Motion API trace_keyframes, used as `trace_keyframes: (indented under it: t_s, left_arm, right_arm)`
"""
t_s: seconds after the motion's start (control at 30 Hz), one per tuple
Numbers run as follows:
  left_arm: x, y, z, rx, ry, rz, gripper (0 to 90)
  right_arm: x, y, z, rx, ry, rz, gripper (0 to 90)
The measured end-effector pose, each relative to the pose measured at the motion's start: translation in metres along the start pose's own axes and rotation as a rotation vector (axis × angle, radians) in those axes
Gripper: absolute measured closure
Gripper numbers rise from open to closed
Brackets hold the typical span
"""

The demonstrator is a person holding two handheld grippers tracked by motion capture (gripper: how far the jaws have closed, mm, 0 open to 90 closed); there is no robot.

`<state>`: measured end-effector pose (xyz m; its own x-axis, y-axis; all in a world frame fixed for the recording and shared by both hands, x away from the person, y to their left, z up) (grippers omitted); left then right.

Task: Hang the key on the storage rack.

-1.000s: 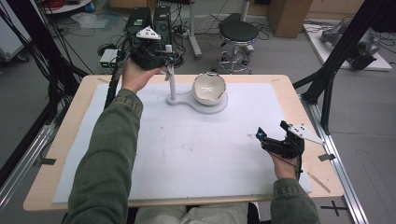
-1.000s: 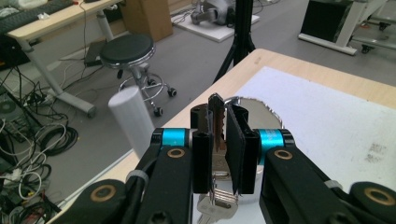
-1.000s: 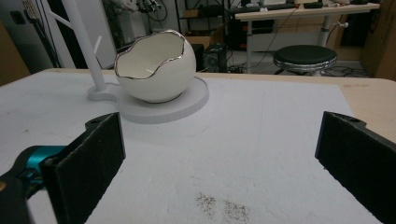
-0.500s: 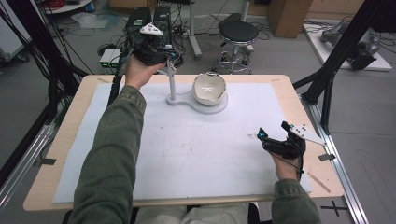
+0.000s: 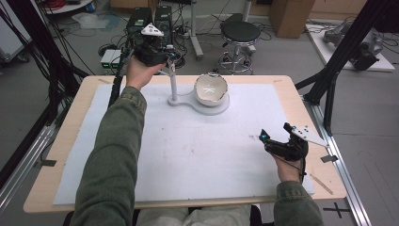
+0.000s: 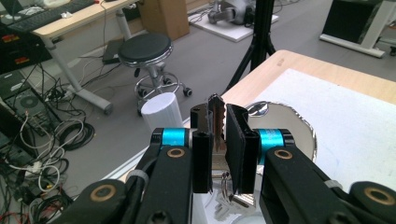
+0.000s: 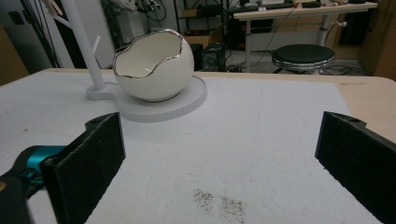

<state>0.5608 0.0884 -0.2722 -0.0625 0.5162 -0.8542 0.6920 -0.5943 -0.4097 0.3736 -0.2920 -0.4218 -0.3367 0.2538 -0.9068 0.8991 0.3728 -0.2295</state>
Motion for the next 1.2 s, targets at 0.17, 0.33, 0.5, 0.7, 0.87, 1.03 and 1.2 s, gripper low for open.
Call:
trace_keyframes:
  t_s: [0.17, 0.33, 0.5, 0.7, 0.87, 1.03, 1.2]
  left_arm:
    - [0.005, 0.003, 0.0, -0.015, -0.029, 0.001, 80.7]
    - [0.008, 0.004, -0.002, -0.026, -0.043, 0.006, 80.7]
    - [0.01, 0.004, -0.004, -0.059, -0.052, 0.012, 80.6]
    - [0.011, 0.001, -0.003, -0.062, -0.056, 0.01, 80.0]
    - [0.011, -0.004, 0.002, 0.001, -0.098, 0.03, 72.1]
    - [0.003, -0.011, 0.008, 0.053, -0.125, 0.068, 55.7]
    - [-0.002, -0.016, 0.013, 0.047, -0.107, 0.071, 41.4]
  right_arm:
    - [0.0, 0.0, 0.0, 0.001, -0.001, -0.002, 0.5]
    - [0.001, 0.0, -0.001, 0.003, -0.008, -0.003, 0.5]
    - [0.002, 0.001, -0.001, 0.002, -0.003, -0.009, 0.5]
    - [0.002, 0.001, -0.002, -0.001, -0.006, -0.013, 0.5]
    - [0.002, 0.001, -0.002, -0.003, -0.004, -0.013, 0.5]
    - [0.003, 0.003, -0.003, -0.01, -0.004, -0.021, 0.5]
    - [0.003, 0.003, -0.003, -0.01, -0.001, -0.021, 0.5]
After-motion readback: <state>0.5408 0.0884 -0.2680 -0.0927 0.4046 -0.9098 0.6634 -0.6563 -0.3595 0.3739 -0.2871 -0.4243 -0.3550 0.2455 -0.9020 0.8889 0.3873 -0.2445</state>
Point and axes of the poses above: each handheld gripper's, and its own axes: y roughly forward along the jaws, x roughly out of its underside, z roughly to its right, the point moved 7 cm from there along y, roughly forward along the jaws, and after that the axes turned 15 degrees about y, right-handed, at the moved point
